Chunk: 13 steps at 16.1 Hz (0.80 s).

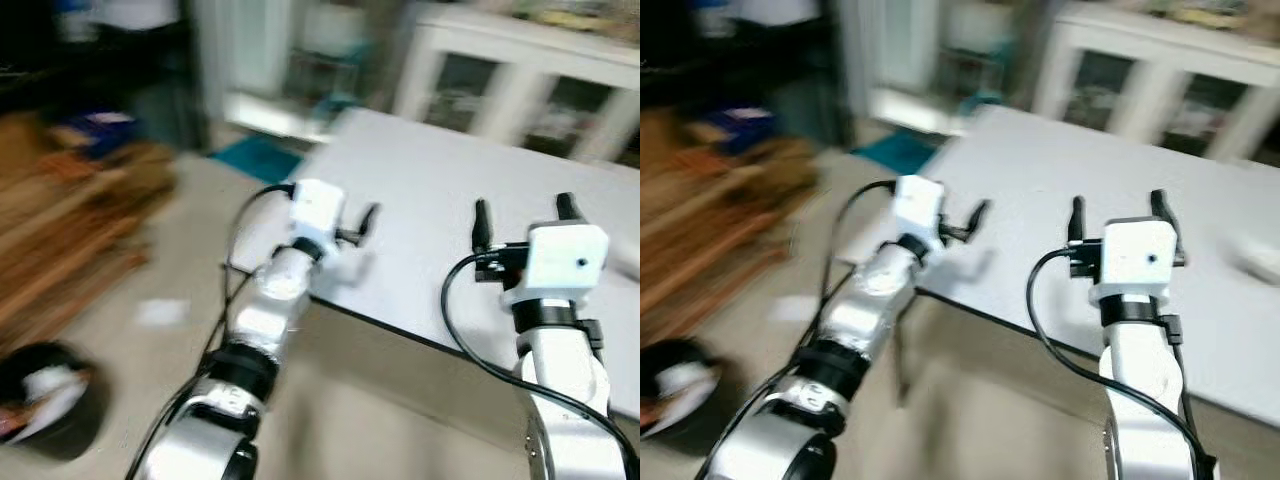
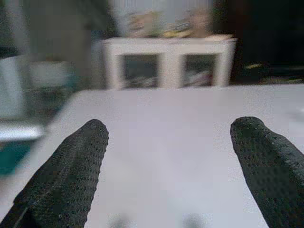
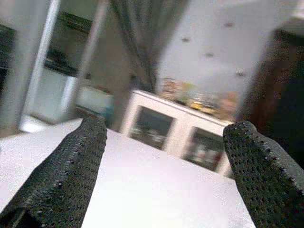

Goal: Picking trash to rubbish bin

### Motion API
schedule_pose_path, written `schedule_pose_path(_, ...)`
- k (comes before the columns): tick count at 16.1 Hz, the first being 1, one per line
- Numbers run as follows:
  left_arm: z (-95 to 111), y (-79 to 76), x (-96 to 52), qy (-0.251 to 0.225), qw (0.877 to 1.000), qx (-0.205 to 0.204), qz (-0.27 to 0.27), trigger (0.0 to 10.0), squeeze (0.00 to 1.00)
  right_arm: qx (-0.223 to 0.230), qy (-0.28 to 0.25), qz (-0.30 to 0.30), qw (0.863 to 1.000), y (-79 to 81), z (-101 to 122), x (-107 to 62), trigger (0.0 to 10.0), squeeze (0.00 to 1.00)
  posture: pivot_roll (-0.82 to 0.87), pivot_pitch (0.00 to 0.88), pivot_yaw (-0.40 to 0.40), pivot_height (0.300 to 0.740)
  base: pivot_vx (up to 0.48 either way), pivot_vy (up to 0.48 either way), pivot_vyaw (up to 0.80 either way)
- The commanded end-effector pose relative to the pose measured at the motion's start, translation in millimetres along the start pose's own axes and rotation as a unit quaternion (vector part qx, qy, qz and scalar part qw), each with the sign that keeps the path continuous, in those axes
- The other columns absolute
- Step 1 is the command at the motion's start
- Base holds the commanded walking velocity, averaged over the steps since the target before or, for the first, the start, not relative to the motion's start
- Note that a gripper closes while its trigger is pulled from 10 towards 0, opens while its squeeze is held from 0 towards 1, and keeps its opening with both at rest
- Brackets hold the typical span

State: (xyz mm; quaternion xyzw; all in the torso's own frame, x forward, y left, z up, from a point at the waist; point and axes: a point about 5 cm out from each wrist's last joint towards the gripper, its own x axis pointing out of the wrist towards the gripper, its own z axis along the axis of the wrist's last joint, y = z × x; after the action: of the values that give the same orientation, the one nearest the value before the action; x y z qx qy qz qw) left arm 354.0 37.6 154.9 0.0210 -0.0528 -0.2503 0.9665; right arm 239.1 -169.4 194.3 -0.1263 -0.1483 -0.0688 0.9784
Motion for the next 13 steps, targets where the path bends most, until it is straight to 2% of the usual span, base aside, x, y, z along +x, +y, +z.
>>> schedule_pose_path(1,-1.4,7.2,-1.1,0.005,1.0,0.008,0.01,10.0,0.0,0.004,-0.004,0.002,1.0,2.2,2.9,0.1,10.0,0.0,0.06,0.009,-0.051,0.74,0.0,-0.461,-0.8)
schedule_pose_path(6,-2.8,5.1,-0.6,0.006,1.0,0.006,0.01,10.0,0.0,0.006,-0.005,0.007,1.0,2.7,2.9,-0.5,10.0,0.0,0.06,0.006,-0.055,0.74,0.0,-0.461,-0.76)
schedule_pose_path(13,-4.1,4.8,-1.1,0.007,1.0,0.007,0.012,10.0,0.0,0.009,-0.009,0.016,1.0,6.9,4.5,-2.3,10.0,0.0,0.06,0.011,-0.052,0.74,0.0,-0.461,0.0)
